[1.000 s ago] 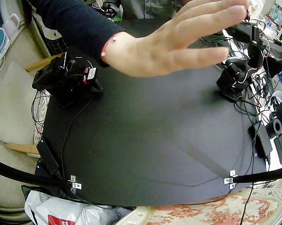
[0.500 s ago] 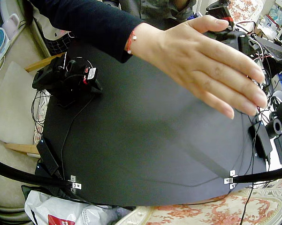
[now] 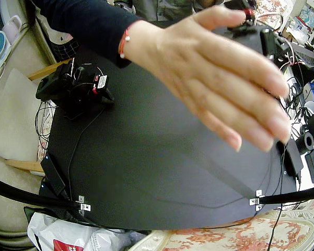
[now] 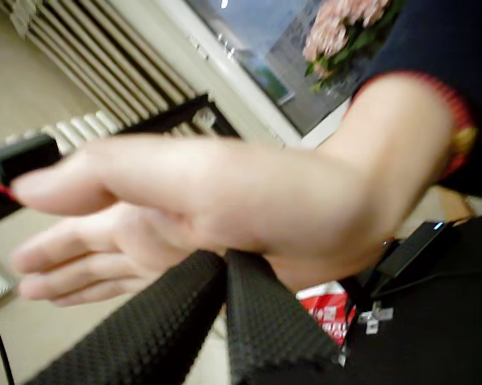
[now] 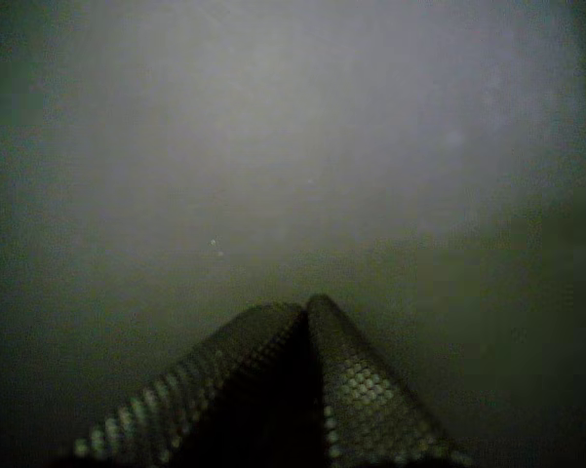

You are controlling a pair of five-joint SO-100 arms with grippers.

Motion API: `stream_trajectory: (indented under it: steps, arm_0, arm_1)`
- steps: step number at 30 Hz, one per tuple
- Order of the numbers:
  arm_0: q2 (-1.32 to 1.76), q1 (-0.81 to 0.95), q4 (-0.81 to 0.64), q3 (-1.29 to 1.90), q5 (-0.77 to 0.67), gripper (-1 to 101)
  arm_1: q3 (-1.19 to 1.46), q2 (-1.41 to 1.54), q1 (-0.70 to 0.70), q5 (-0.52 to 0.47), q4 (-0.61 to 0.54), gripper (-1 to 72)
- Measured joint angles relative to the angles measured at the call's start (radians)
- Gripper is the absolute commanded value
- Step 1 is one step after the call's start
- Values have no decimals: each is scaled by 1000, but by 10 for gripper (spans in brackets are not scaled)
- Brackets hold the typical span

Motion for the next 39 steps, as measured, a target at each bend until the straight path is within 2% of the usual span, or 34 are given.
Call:
stream_trajectory:
  steps: [1, 5, 8, 9, 14, 18, 24, 28, 33, 39]
  arm_0:
    - [55, 18, 52, 0, 5, 0]
    - [431, 91, 463, 0, -20, -2]
    - [612, 94, 649, -2, -72, -2]
    - [703, 126, 798, -3, -106, -2]
    - [749, 192, 1101, 63, -225, -2]
    - [747, 238, 1161, 239, -291, -2]
    - [802, 422, 1062, 767, -439, -2]
    - [850, 483, 1031, 950, -508, -2]
    - [844, 466, 1026, 1112, -514, -2]
    - [845, 472, 1028, 1134, -517, -2]
  arm_1:
    - [0, 0, 0, 0, 0, -3]
    - [0, 0, 0, 0, 0, -3]
    - [0, 0, 0, 0, 0, -3]
    - [0, 0, 0, 0, 0, -3]
    - [0, 0, 12, 3, 0, -3]
    - [0, 0, 12, 3, 0, -3]
    - [0, 0, 12, 3, 0, -3]
    - [0, 0, 11, 3, 0, -3]
    - [0, 0, 11, 3, 0, -3]
    - [0, 0, -2, -5, 0, -3]
